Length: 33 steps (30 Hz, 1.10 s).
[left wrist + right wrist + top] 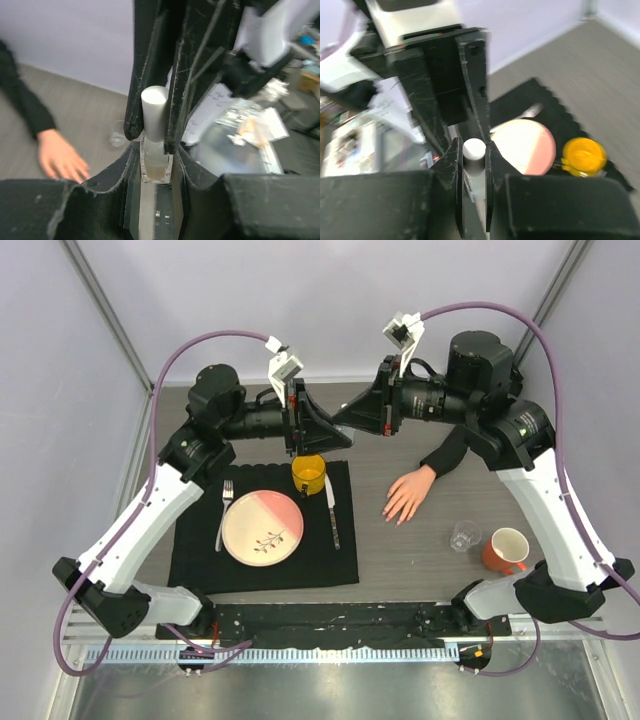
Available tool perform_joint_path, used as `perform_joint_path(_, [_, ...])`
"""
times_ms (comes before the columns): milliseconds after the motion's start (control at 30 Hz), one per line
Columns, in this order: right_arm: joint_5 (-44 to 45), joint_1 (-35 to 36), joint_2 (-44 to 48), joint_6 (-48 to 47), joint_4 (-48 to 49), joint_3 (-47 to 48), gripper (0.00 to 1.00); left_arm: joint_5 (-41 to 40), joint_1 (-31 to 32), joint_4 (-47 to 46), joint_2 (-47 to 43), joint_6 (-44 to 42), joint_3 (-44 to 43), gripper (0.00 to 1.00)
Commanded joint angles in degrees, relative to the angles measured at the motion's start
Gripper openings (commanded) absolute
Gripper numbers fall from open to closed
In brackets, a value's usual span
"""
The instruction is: Paint the nails
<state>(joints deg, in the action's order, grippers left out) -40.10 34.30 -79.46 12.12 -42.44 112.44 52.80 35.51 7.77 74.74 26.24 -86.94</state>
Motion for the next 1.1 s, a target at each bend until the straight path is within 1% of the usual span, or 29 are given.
perform_joint_path(0, [28.14, 9.92, 2.65, -2.62, -6.33, 1.10, 0.01, -17.00, -0.53, 7.59, 1.28, -7.86, -7.89, 0.00])
perform_joint_path(33, [37.80, 14.78, 1.95, -2.89, -8.43, 1.89, 0.01, -19.55, -0.53, 8.57, 1.63, -8.48, -8.33, 0.00])
perform_joint_path(67, [53.13, 20.13, 1.07, 0.07, -9.76, 3.99, 0.01, -22.79, -0.53, 8.66, 1.90, -9.36, -8.69, 0.00])
perform_joint_path(100, [77.82, 30.28, -0.07, 3.23, -11.51, 5.40, 0.01, -24.65, -0.44, 8.49, 2.07, -9.71, -8.78, 0.00])
perform_joint_path(133, [85.20, 33.17, -1.56, 5.35, -14.66, 6.98, 0.01, -25.80, -0.44, 7.97, 2.25, -9.72, -8.52, 0.00])
perform_joint_path(167, [91.01, 36.41, -4.53, 9.81, -16.17, 9.70, 0.01, -26.68, -0.44, 5.87, 2.43, -9.37, -7.90, 0.00])
perform_joint_path(200, [97.34, 38.36, -6.39, 9.68, -17.41, 11.03, 0.01, -27.56, -0.35, 4.98, 2.52, -8.58, -7.64, 0.00])
perform_joint_path(233, [98.53, 39.51, -7.97, 9.07, -18.98, 12.35, 0.01, -27.92, -0.35, 4.10, 2.60, -8.23, -7.29, 0.00])
perform_joint_path(267, [99.50, 39.52, -11.56, 9.06, -20.91, 16.63, 0.01, -28.36, -0.26, 3.05, 2.69, -7.87, -6.67, 0.00])
perform_joint_path(333, [99.43, 39.52, -13.78, 8.36, -23.38, 20.52, 0.02, -27.75, -0.09, 2.69, 2.95, -7.52, -6.49, 0.00])
perform_joint_path(400, [97.94, 39.52, -13.88, 6.96, -22.44, 21.42, 0.14, -27.22, 0.00, 3.82, 2.78, -7.87, -6.49, 0.00])
perform_joint_path(433, [96.28, 39.44, -13.27, 6.43, -20.34, 20.81, 0.21, -27.31, 0.00, 4.18, 2.52, -8.39, -6.32, 0.00])
perform_joint_path(467, [95.13, 39.09, -12.48, 5.73, -19.01, 19.15, 0.32, -27.31, 0.00, 4.88, 1.82, -8.83, -6.05, 0.00])
perform_joint_path(500, [93.64, 38.74, -10.65, 5.20, -17.78, 18.35, 0.37, -27.22, 0.00, 6.10, 1.38, -9.36, -5.88, 0.00])
perform_joint_path(533, [89.97, 38.38, -9.84, 4.32, -15.86, 17.90, 0.43, -26.70, 0.00, 6.99, 0.94, -10.84, -5.70, 0.00])
perform_joint_path(567, [88.02, 37.25, -8.97, 3.79, -15.05, 17.20, 0.51, -26.17, 0.00, 7.87, 0.06, -11.55, -5.53, 0.00])
perform_joint_path(633, [83.19, 36.71, -7.20, 1.43, -13.39, 17.19, 0.57, -24.51, 0.00, 10.50, -0.73, -13.05, -5.18, 0.00])
perform_joint_path(700, [80.19, 36.10, -6.32, -0.33, -13.29, 18.42, 0.61, -23.01, 0.00, 11.30, -2.05, -14.28, -3.95, 0.00])
perform_joint_path(733, [78.61, 35.40, -5.89, -0.95, -13.55, 18.86, 0.62, -22.04, 0.00, 11.48, -2.40, -14.63, -2.90, 0.00])
perform_joint_path(767, [74.33, 34.70, -5.45, -1.04, -13.64, 19.47, 0.62, -20.12, 0.00, 11.48, -2.67, -14.90, -2.54, 0.00])
perform_joint_path(800, [71.33, 31.47, -4.83, -0.96, -13.73, 19.39, 0.63, -18.80, 0.00, 11.48, -3.19, -14.99, -2.19, 0.00])
perform_joint_path(833, [66.16, 29.09, -3.35, -0.78, -13.99, 19.22, 0.63, -17.39, 0.00, 11.22, -3.28, -14.90, -1.75, 0.00])
perform_joint_path(867, [56.45, 25.93, -2.72, -0.35, -14.08, 18.26, 0.63, -14.07, -0.09, 10.87, -3.46, -14.81, -1.57, 0.00])
perform_joint_path(900, [49.92, 20.25, -1.85, -0.34, -13.82, 17.29, 0.63, -12.12, 0.00, 10.34, -3.46, -14.55, -1.40, 0.00])
perform_joint_path(933, [44.28, 17.14, -0.97, -0.78, -13.99, 15.63, 0.63, -10.01, 0.00, 8.68, -3.55, -14.03, -0.87, 0.00])
perform_joint_path(967, [33.09, 15.11, -0.52, -2.00, -13.99, 15.00, 0.63, -5.12, -0.09, 7.62, -3.55, -13.33, -0.52, 0.00])
perform_joint_path(1033, [25.28, 10.98, -0.17, -3.15, -14.17, 13.69, 0.63, -1.14, -0.09, 4.02, -3.46, -9.38, 1.06, 0.00])
perform_joint_path(1067, [18.28, 10.18, 0.01, -3.42, -14.08, 13.59, 0.63, 1.84, -0.09, 0.53, -3.46, -6.14, 1.50, 0.00])
